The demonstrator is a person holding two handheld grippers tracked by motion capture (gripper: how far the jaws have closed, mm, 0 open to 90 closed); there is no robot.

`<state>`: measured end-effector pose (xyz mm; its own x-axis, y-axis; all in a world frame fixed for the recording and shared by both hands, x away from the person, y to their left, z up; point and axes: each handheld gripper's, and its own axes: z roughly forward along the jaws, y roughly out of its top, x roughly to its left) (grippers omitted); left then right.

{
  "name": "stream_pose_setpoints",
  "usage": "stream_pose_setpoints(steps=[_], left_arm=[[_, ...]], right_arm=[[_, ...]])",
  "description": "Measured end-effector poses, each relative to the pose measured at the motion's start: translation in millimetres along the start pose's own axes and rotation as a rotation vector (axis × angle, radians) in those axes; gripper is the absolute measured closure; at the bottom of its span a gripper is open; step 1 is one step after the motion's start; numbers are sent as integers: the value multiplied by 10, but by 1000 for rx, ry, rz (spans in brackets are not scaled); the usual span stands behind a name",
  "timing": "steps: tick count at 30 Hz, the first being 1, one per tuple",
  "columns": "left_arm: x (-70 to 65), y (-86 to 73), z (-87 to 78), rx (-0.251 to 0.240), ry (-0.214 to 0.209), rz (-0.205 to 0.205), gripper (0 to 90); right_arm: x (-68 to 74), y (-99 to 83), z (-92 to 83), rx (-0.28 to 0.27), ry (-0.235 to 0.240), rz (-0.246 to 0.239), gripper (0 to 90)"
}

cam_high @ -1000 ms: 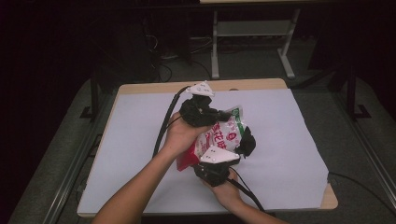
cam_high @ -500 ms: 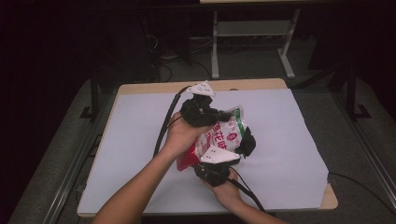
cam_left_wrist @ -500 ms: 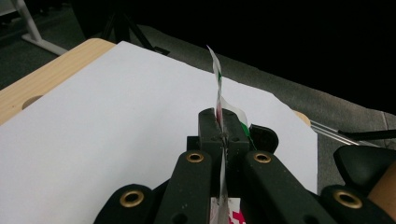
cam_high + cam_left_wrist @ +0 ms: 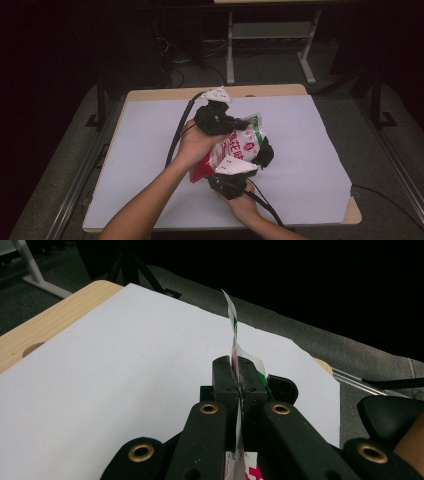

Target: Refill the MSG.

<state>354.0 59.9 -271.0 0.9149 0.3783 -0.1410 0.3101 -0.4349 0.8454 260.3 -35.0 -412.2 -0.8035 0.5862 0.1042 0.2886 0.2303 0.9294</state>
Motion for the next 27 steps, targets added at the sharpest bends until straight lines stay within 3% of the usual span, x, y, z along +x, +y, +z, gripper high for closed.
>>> stream_pose_setpoints(steps=[27], left_arm=[[-7, 22, 12, 11, 5, 0, 900]], right_arm=[[8, 8, -8, -6, -1, -5, 900]])
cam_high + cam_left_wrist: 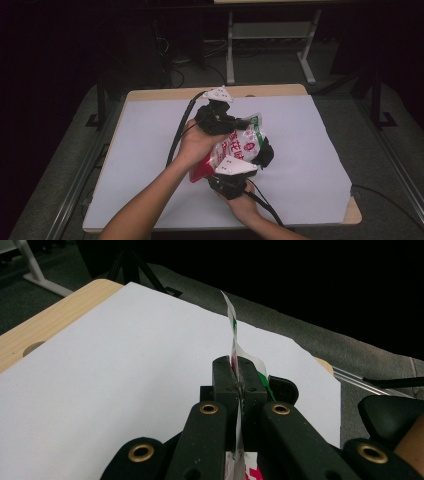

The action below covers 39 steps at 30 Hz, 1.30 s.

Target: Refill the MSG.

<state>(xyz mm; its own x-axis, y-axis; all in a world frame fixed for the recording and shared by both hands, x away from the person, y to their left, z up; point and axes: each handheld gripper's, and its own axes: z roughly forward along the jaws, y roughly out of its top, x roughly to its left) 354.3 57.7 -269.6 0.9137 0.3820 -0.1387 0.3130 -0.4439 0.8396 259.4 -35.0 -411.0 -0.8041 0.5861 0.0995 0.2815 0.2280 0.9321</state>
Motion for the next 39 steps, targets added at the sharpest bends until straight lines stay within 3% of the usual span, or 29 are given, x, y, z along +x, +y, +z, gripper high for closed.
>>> stream_pose_setpoints(steps=[39], left_arm=[[-16, 24, 36, 10, 12, 2, 900]], right_arm=[[1, 14, -6, -10, 9, 6, 900]])
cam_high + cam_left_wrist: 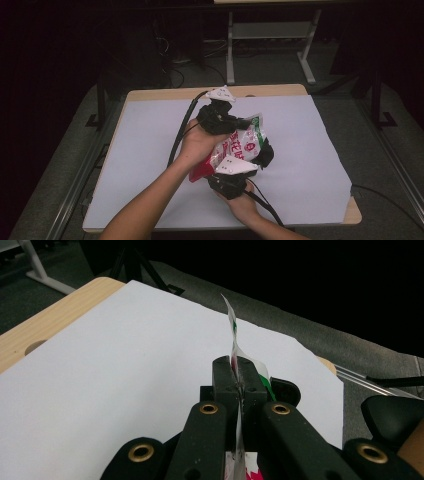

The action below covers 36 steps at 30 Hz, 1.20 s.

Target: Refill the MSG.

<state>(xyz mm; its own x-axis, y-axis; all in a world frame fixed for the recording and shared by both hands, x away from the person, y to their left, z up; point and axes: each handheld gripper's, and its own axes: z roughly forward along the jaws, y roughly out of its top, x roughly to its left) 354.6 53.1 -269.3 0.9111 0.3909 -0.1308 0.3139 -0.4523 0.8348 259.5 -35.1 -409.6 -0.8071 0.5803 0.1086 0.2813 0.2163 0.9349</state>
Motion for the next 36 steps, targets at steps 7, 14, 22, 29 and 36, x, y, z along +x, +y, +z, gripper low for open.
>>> stream_pose_setpoints(steps=[7, 14, 22, 29, 36], left_arm=[[0, 2, 7, 4, 2, 1, 900], [17, -5, 22, -2, 4, -9, 900], [12, 8, 27, 3, 7, -13, 900], [17, 10, 18, 6, 12, -15, 900], [20, 9, 25, 12, 18, -18, 900]], right_arm=[[1, -3, 3, -1, -1, -1, 900], [-3, -9, 16, 0, -8, -17, 900], [-15, -3, 6, -1, -3, -26, 900], [-9, 3, 17, -3, 0, -23, 900], [-9, 5, 27, -6, 4, -20, 900]])
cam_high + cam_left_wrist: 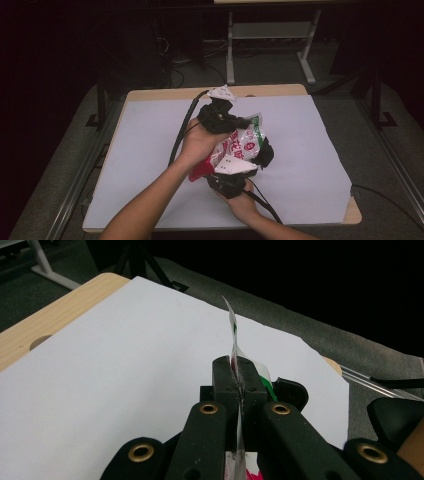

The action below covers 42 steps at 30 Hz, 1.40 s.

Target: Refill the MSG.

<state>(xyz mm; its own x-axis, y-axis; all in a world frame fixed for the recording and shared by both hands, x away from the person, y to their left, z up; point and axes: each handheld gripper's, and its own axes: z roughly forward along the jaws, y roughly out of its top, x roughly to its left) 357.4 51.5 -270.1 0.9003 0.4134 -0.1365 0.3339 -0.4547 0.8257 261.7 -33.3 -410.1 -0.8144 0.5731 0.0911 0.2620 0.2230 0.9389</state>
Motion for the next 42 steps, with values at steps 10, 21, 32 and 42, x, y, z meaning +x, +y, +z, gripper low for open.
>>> stream_pose_setpoints(steps=[10, 21, 32, 42], left_arm=[[-7, 6, -1, 4, 2, 0, 900], [-20, 13, 5, 10, 10, 4, 900], [-32, 38, 26, 17, 12, 5, 900], [-36, 45, 36, 19, 15, 5, 900]], right_arm=[[6, 5, 5, -3, 2, 1, 900], [12, 10, 13, -7, 7, 0, 900], [8, 16, 9, -11, 9, 4, 900], [7, 19, 10, -14, 11, 8, 900]])
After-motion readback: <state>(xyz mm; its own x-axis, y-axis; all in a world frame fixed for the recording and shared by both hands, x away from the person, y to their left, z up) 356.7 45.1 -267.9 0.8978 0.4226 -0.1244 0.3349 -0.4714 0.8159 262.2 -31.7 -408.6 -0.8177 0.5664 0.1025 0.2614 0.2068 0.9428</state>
